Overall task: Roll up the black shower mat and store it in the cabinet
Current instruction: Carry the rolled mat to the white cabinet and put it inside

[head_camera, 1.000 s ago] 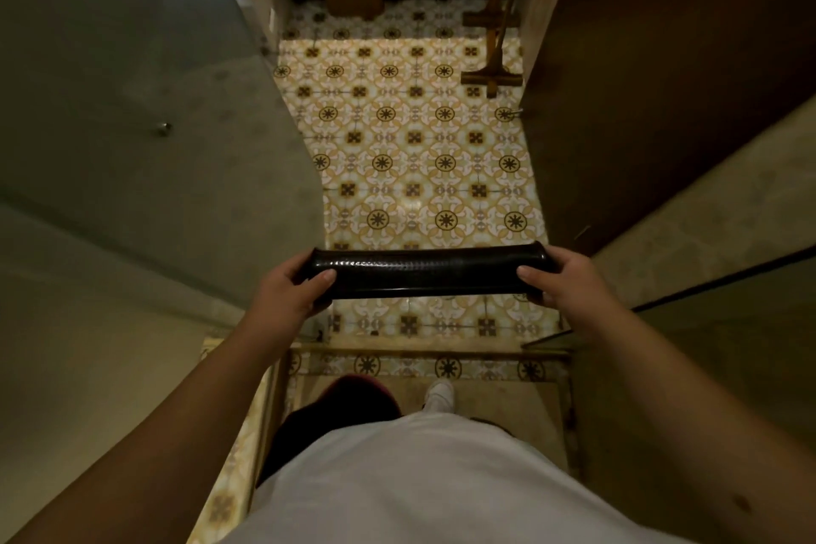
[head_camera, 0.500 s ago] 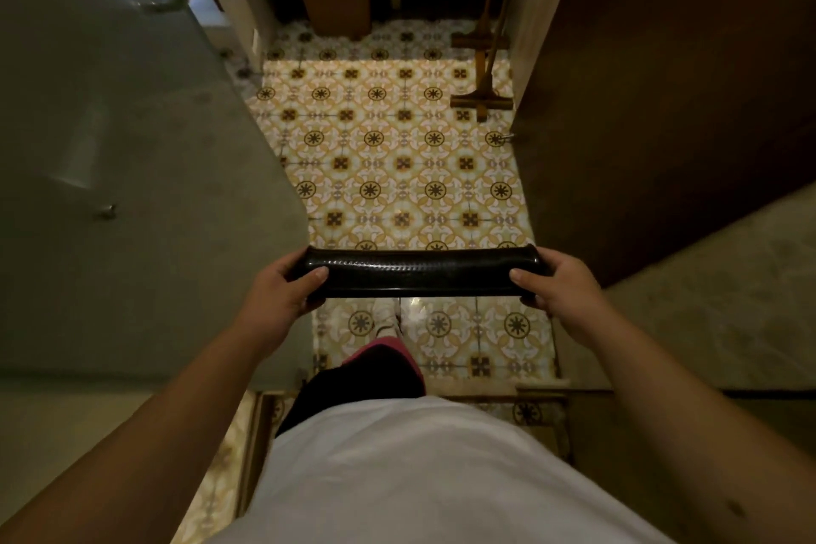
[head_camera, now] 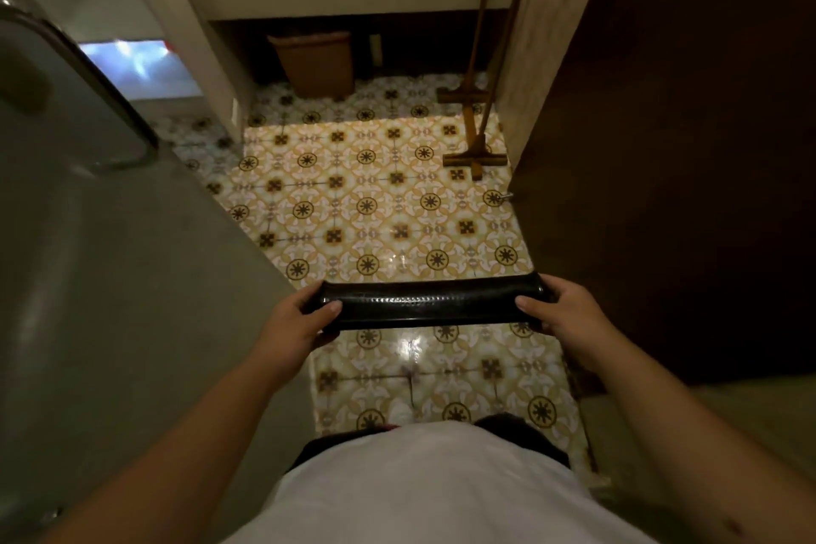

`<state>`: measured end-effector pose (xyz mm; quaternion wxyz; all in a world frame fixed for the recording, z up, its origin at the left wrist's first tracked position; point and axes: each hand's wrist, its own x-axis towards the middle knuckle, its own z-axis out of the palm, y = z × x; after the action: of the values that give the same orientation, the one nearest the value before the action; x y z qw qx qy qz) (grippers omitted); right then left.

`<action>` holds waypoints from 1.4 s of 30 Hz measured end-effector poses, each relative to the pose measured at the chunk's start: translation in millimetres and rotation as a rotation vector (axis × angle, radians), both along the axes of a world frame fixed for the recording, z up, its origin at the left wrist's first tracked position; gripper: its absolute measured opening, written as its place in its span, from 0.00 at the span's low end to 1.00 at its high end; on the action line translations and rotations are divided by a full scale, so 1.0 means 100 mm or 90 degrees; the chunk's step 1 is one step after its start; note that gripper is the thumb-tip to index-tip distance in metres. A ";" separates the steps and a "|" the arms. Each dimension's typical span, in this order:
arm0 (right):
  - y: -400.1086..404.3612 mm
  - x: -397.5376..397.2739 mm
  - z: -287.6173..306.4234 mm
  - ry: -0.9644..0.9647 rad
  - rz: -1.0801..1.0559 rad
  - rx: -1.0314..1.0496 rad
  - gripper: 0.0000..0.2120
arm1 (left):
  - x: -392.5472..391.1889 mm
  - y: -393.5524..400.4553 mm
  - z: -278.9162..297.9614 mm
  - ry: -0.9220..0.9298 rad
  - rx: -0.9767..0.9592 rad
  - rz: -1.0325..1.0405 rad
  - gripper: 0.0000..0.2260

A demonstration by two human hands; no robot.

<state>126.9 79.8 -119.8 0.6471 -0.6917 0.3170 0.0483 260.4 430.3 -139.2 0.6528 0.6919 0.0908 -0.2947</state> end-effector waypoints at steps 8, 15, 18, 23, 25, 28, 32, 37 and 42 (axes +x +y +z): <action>-0.15 0.76 0.00 0.002 0.033 -0.006 0.10 | 0.73 -0.09 0.04 -0.008 0.000 0.005 0.24; -0.50 1.48 -0.06 -0.004 0.096 0.010 0.12 | 1.20 -0.32 -0.04 0.004 0.002 0.048 0.25; -0.72 1.87 -0.09 -0.009 0.109 0.019 0.12 | 1.52 -0.54 -0.03 -0.005 0.006 0.064 0.23; -1.20 2.59 -0.04 -0.012 0.133 0.026 0.12 | 2.00 -0.99 -0.02 -0.023 0.023 0.113 0.23; -1.40 2.86 0.01 -0.008 0.157 0.017 0.12 | 2.16 -1.16 -0.02 -0.024 0.022 0.130 0.24; -1.64 3.23 0.06 -0.003 0.193 0.010 0.12 | 2.36 -1.38 -0.05 -0.017 0.013 0.138 0.24; -1.83 3.69 0.10 -0.001 0.228 -0.004 0.11 | 2.62 -1.56 -0.05 -0.015 0.011 0.181 0.23; -1.78 4.30 0.08 0.011 0.272 0.008 0.11 | 2.93 -1.51 -0.09 -0.006 0.012 0.232 0.22; -1.48 5.05 0.01 0.031 0.323 0.010 0.10 | 3.33 -1.24 -0.13 0.013 0.013 0.314 0.23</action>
<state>631.8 -68.2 -119.0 0.6115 -0.7429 0.1482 0.2286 592.9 306.0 -152.1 0.6971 0.6522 0.2663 -0.1329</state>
